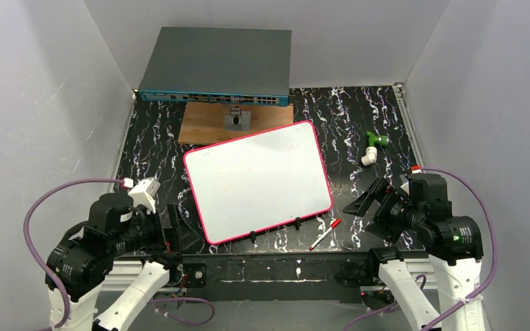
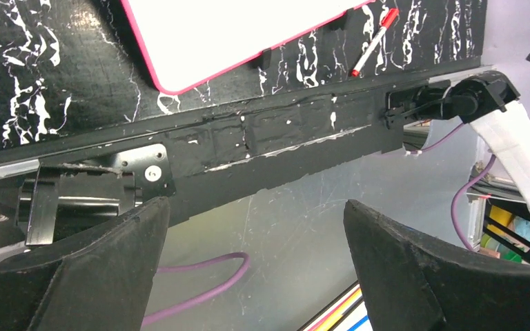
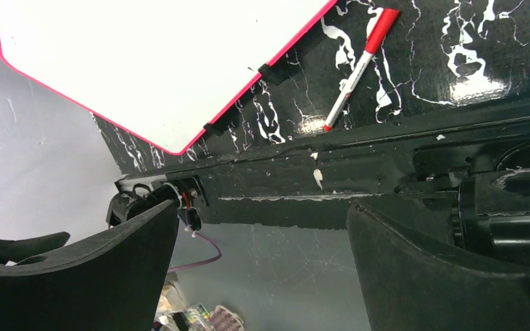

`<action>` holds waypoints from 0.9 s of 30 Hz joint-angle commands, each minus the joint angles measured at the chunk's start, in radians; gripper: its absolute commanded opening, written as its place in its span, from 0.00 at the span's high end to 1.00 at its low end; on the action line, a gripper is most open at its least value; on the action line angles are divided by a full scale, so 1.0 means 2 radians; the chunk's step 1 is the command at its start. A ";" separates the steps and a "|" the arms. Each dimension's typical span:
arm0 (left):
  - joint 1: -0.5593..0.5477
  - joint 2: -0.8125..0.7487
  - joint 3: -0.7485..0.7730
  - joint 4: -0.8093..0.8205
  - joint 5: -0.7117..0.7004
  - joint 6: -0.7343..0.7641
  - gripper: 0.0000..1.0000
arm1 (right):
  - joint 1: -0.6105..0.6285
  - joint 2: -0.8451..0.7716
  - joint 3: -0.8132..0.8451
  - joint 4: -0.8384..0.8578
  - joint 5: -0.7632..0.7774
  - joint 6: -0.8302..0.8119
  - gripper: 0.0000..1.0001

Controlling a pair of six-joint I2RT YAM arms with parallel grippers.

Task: Write a sentence on the whiteboard
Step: Pick up the whiteboard marker from the center of the board.

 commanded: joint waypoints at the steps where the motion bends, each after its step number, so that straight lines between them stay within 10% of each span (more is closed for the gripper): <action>1: -0.002 -0.006 -0.013 -0.023 -0.009 0.001 0.02 | 0.000 -0.012 0.005 -0.005 0.023 0.002 0.02; 27: -0.002 -0.009 -0.014 -0.025 -0.034 -0.007 0.02 | 0.000 -0.031 -0.036 -0.012 0.086 -0.031 0.04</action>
